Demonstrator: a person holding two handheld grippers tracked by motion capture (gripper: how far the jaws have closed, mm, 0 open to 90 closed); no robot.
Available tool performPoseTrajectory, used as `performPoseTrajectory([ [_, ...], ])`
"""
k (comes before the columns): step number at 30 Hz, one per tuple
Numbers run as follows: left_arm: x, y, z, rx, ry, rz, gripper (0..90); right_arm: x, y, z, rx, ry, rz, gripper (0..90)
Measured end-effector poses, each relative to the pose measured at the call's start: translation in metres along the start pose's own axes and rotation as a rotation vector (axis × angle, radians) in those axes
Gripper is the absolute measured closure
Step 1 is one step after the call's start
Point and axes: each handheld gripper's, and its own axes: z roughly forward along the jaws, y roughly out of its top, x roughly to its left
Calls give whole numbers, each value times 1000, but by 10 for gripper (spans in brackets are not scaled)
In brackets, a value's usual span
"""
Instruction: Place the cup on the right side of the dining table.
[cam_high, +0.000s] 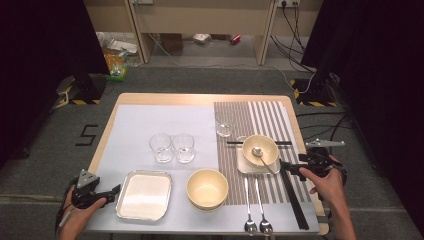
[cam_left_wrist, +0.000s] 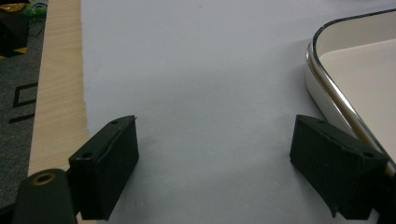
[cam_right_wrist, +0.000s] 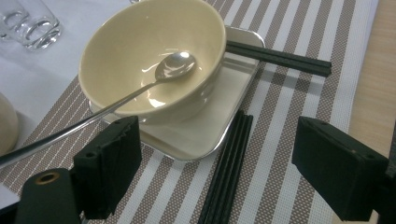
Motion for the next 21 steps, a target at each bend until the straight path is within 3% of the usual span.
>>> performPoseTrajectory([
  [21,1,0,0,3,-5,-3,146,8,-24,-1,13,-8,-4,162],
])
